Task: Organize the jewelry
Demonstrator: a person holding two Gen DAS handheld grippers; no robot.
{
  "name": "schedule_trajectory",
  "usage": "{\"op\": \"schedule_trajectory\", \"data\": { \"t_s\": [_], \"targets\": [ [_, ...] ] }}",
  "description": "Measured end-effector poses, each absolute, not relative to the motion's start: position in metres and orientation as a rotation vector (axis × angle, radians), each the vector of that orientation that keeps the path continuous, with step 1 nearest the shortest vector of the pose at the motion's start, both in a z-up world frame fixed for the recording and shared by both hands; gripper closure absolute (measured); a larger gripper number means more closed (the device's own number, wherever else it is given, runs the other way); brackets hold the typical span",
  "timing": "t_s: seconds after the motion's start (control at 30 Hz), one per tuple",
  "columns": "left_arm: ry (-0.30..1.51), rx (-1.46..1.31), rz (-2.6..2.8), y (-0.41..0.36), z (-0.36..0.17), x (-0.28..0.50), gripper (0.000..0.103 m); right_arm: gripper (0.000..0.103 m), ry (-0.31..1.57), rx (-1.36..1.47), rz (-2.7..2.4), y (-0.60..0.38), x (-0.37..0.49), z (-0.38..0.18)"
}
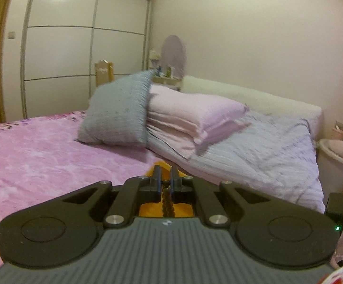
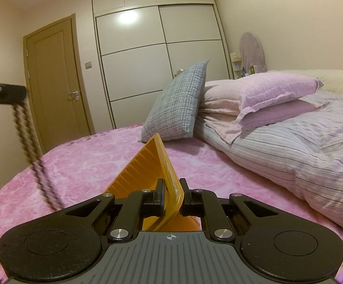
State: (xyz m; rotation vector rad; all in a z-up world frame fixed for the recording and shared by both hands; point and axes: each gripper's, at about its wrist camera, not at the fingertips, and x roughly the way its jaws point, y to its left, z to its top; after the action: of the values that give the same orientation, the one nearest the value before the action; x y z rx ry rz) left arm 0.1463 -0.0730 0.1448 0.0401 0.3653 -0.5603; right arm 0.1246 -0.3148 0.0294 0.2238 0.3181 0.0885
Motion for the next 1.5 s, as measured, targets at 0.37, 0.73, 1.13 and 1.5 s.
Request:
{"op": "schedule_trajectory", "data": {
  "t_s": [0.37,0.73,1.13,1.5],
  "targets": [
    [0.506,0.057,-0.573,-0.100,0.093,0.173,0.097,0.092,0.322,0.219,0.089,-0.317,0.125,0.027],
    [0.625,0.026,-0.580,-0.107,0.054,0.194,0.098,0.092,0.326,0.226,0.087,-0.317,0.123,0.029],
    [0.621,0.020,-0.510,-0.070,0.054,0.185,0.086,0.092,0.328,0.225,0.087,-0.317,0.122,0.028],
    [0.620,0.023,-0.184,0.040,0.045,0.150,0.079,0.092,0.330,0.225,0.086,-0.317,0.122,0.029]
  ]
}}
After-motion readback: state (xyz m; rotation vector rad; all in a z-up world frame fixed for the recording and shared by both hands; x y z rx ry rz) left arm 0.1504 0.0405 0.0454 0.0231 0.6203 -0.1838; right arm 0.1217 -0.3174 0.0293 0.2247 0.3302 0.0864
